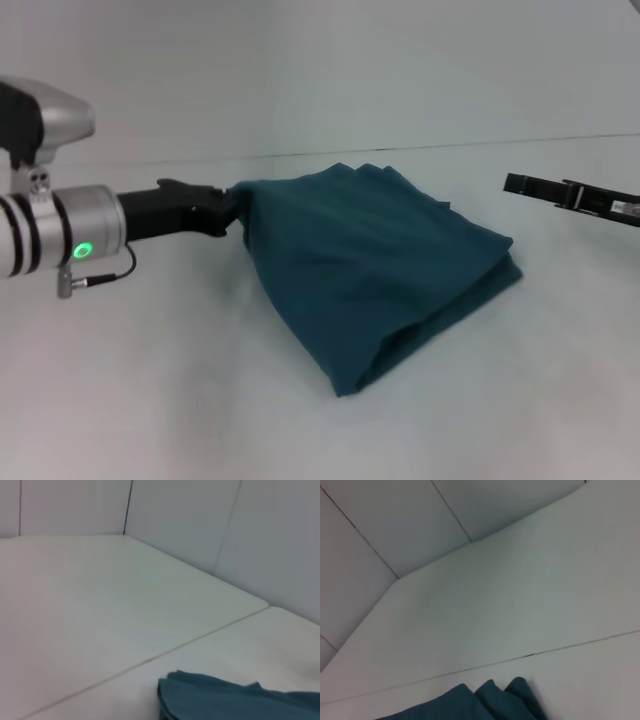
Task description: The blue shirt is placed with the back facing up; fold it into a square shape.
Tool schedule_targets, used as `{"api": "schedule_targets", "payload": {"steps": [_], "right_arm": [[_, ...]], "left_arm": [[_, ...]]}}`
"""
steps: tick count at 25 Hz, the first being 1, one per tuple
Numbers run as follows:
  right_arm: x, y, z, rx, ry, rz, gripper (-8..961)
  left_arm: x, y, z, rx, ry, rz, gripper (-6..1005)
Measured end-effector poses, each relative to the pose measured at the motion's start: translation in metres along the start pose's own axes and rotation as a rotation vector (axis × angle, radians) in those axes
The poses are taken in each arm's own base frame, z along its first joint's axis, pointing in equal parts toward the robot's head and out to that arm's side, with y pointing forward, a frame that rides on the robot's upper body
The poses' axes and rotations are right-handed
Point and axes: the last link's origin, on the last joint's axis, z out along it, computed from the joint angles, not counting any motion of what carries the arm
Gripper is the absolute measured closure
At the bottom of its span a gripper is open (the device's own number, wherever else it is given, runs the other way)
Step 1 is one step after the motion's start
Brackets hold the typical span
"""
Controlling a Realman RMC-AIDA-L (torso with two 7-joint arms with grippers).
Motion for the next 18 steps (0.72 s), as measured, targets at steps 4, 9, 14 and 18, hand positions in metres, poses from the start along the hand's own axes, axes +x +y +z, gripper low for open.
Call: {"api": "schedule_targets", "payload": {"steps": [4, 9, 14, 18], "right_arm": [[0.005, 0.006, 0.005, -0.011, -0.022, 0.0, 130], [0.013, 0.011, 0.011, -0.027, -0.032, -0.009, 130], [0.016, 0.013, 0.013, -0.035, -0.024, -0.009, 130], [0.017, 0.015, 0.015, -0.04, -0.018, -0.015, 131]], "left_arm": [[0.007, 0.001, 0.01, 0.033, 0.0, 0.029, 972], [0.017, 0.004, 0.026, 0.095, 0.011, 0.076, 971], [0.026, 0.014, 0.036, 0.098, 0.033, 0.118, 970], [0.03, 0.016, 0.043, 0.125, 0.041, 0.155, 969]]}}
